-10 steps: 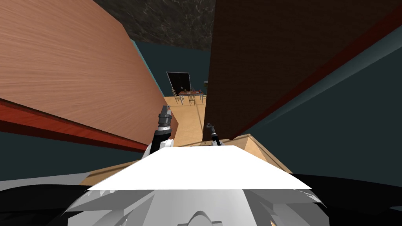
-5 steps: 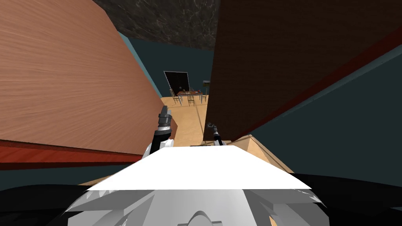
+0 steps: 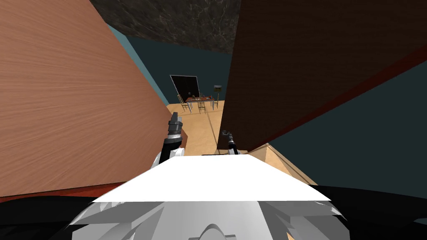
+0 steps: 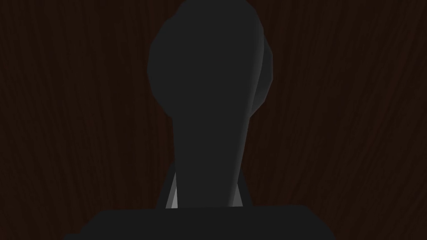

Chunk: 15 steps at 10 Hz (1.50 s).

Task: Push the door open

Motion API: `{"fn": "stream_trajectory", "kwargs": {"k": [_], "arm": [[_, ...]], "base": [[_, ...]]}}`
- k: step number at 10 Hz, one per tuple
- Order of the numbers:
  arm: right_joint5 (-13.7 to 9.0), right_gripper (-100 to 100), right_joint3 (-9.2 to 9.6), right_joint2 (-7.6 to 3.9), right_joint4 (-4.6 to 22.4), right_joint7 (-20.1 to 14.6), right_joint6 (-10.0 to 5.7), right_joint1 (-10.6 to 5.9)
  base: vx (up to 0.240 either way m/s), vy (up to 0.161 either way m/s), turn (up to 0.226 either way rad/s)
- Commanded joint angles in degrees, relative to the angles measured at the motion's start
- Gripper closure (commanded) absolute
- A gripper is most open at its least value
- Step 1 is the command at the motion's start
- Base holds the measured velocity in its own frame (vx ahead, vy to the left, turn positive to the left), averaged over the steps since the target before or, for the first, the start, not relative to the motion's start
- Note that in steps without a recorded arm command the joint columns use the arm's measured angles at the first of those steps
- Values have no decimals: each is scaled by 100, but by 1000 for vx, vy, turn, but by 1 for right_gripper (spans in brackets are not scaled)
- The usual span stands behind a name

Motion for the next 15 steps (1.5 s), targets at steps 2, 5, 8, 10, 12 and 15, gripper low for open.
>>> {"fn": "stream_trajectory", "kwargs": {"k": [2,5,8,10,12,15], "arm": [[-81,100,-170,-46,38,44,-41,-82],[-190,100,-378,8,42,99,-38,-88],[-280,100,-551,98,45,144,-36,-93],[-332,100,-650,176,47,170,-35,-95],[-364,100,-723,115,113,167,-56,-97],[-435,100,-850,33,115,201,-75,-102]], "base": [[157,83,-67],[146,99,-74],[189,91,-76],[192,99,-74],[131,36,-54],[160,22,-34]]}}
